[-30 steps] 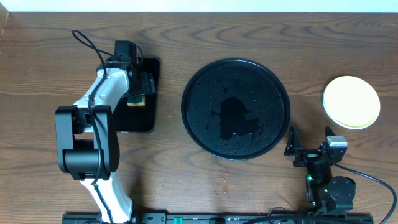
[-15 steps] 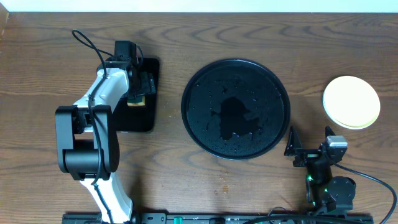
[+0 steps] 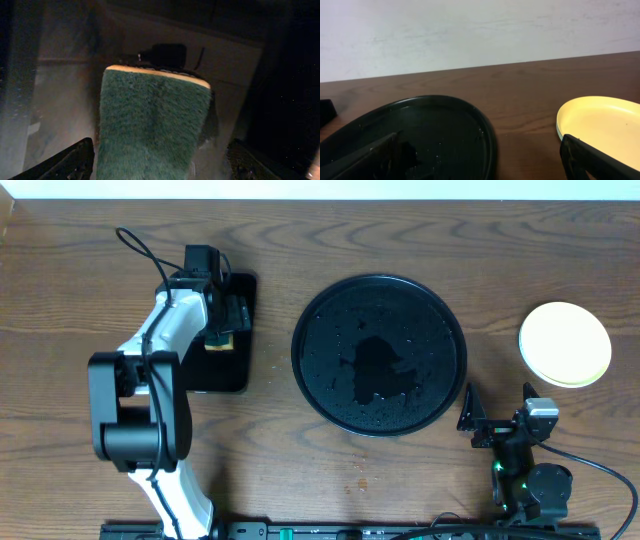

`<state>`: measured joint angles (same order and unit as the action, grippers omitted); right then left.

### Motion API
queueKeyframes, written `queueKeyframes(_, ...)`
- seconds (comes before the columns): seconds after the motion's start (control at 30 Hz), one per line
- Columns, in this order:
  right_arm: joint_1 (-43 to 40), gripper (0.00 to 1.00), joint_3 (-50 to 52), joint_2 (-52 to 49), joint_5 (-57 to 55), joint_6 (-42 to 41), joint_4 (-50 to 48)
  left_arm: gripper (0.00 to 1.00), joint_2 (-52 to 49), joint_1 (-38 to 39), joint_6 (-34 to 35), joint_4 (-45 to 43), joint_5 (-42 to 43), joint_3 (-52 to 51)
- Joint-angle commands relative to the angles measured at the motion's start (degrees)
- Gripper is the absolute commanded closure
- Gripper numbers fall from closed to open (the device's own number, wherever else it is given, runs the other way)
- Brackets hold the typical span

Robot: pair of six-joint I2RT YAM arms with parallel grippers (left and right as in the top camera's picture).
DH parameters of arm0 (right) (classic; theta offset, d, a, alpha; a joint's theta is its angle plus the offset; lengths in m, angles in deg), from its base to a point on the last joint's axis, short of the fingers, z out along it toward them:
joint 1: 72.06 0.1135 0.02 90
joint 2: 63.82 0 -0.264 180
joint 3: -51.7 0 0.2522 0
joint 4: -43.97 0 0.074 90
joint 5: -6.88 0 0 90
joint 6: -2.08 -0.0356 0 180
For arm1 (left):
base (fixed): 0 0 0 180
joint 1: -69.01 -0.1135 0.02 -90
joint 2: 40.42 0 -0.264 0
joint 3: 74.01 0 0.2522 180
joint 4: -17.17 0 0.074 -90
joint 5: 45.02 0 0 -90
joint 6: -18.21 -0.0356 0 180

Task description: Clean dirty plates on tray and stack at the side

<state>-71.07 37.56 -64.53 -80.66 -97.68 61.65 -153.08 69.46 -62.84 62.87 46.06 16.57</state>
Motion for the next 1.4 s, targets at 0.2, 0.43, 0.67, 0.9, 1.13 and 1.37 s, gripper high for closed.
queueKeyframes(0.2,0.59,0.01,0.07,0.39,-0.74,1.05,0.35,0.14,24.04,0.22,-0.35,0.42,-0.70,-0.11)
queueKeyframes(0.43,0.59,0.01,0.07,0.39,-0.74,1.05,0.35,0.14,41.86,0.22,-0.35,0.46,-0.70,-0.11)
queueKeyframes(0.67,0.57,0.01,0.07,0.39,-0.74,1.05,0.33,0.14,57.55,0.22,-1.09,1.99,-1.27,-0.28)
queueKeyframes(0.9,0.57,0.01,0.07,0.39,-0.74,1.05,0.33,0.14,73.02,0.22,-1.22,4.72,-1.77,-10.82)
queueKeyframes(1.13,0.59,0.01,0.07,0.39,-0.74,1.05,0.35,0.14,89.70,0.24,-1.20,1.70,-1.77,-31.45)
queueKeyframes(1.37,0.57,0.01,0.07,0.39,-0.74,1.05,0.33,0.14,102.97,0.39,-0.76,-17.20,0.50,-48.74)
